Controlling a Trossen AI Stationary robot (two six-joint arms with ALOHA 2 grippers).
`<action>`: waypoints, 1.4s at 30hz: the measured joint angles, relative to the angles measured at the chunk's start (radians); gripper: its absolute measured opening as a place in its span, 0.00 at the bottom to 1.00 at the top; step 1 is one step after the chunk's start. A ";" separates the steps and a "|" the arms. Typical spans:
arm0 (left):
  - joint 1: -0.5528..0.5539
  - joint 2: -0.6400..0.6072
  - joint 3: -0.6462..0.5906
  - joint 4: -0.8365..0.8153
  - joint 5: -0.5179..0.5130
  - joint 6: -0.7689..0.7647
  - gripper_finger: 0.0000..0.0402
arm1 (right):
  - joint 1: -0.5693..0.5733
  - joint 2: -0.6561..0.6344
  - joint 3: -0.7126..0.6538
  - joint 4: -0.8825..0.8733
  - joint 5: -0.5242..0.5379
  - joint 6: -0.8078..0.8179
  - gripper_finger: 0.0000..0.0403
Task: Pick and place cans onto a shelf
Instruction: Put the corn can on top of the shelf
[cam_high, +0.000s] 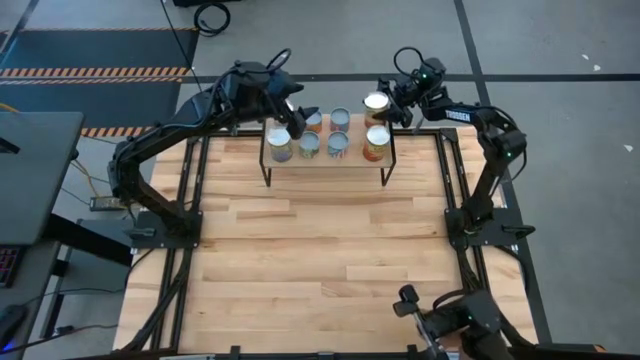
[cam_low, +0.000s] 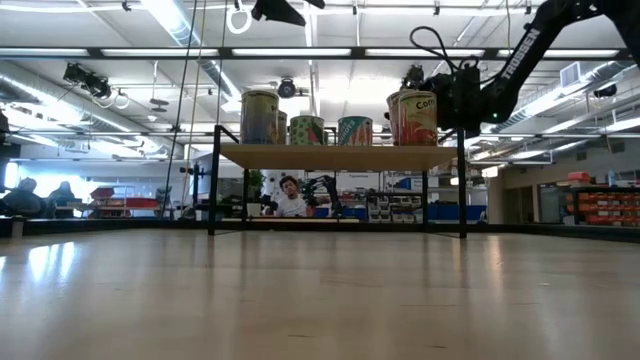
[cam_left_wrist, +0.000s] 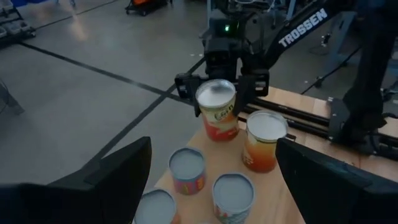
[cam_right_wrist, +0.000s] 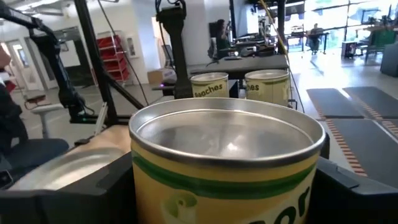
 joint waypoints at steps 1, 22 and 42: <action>0.000 0.001 0.000 0.005 0.000 0.000 0.87 | 0.000 0.004 0.000 -0.003 -0.001 -0.010 0.77; 0.001 0.008 0.000 -0.025 0.059 0.026 0.87 | -0.020 0.032 0.000 0.075 0.044 0.034 0.87; 0.012 -0.114 0.002 -0.017 0.158 -0.122 0.87 | 0.112 -0.456 0.001 -0.359 0.440 0.062 0.86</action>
